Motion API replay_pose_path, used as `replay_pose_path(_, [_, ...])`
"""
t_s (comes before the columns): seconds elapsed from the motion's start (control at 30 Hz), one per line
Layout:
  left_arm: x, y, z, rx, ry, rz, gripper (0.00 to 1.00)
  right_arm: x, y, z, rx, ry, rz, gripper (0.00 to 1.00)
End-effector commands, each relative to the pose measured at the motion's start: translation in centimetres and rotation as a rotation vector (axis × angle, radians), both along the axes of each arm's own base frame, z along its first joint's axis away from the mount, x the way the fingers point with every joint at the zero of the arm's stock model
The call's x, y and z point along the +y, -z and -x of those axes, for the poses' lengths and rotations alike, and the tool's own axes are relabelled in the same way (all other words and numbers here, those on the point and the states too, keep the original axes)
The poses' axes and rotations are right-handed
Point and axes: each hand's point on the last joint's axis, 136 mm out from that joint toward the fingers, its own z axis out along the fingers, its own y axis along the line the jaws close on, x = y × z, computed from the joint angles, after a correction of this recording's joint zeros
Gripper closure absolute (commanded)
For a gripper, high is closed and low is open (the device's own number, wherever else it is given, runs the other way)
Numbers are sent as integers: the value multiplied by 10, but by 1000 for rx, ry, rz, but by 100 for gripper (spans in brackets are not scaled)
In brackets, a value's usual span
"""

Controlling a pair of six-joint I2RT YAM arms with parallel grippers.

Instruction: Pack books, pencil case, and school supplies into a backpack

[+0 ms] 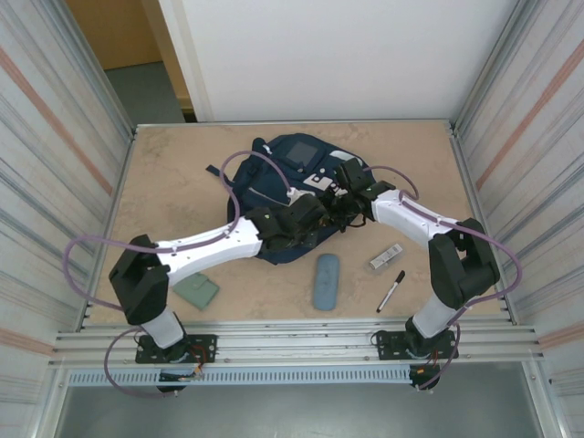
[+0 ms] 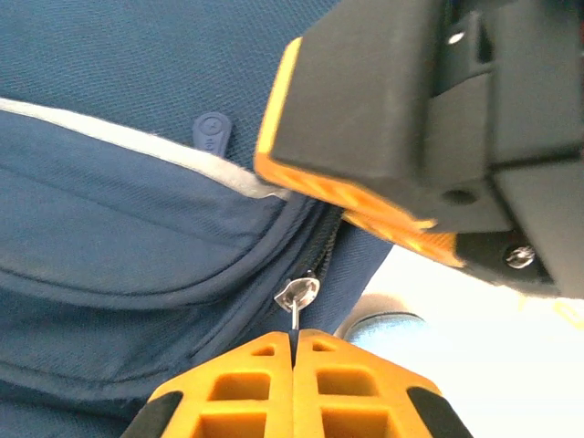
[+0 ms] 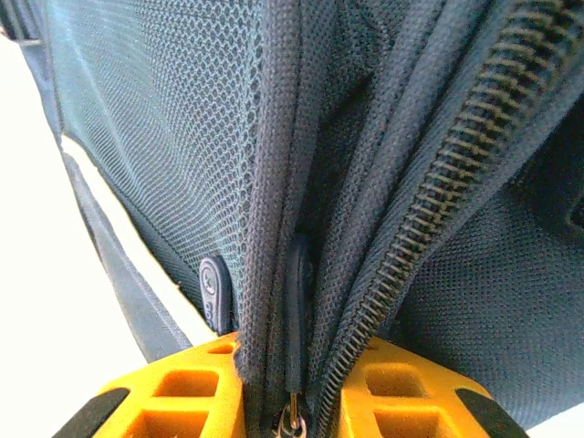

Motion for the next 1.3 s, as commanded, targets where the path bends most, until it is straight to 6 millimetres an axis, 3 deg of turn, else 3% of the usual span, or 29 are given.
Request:
replay_pose_path(0.0, [48, -11, -13, -79, -43, -65, 100, -24, -6, -9, 1, 47, -18, 91])
replay_pose_path(0.13, [75, 2, -11, -128, -26, -88, 100, -30, -9, -17, -9, 0, -91, 90])
replay_pose_path(0.3, [112, 35, -13, 11, -60, -36, 100, -42, -2, -25, 47, -30, -176, 85])
replay_pose_path(0.37, [114, 43, -12, 55, -23, 17, 100, -49, 3, -27, 63, -22, -191, 84])
replay_pose_path(0.47, [111, 39, -13, 37, 26, 33, 100, -60, 10, -29, 76, -12, -192, 80])
replay_pose_path(0.63, [88, 17, -15, 18, 117, 109, 100, -83, 19, -27, 92, 11, -112, 53])
replay_pose_path(0.77, [66, -4, -15, -9, 162, 128, 100, -91, 22, -11, 100, 40, -51, 43])
replay_pose_path(0.87, [49, -19, -14, -34, 197, 143, 100, -90, 23, 9, 168, 61, -8, 40])
replay_pose_path(1.0, [24, -36, -13, -55, 237, 194, 100, -68, 22, 34, 240, 46, -13, 39])
replay_pose_path(1.27, [-12, -35, -10, -39, 290, 215, 100, -46, 7, 47, 203, 138, 74, 35])
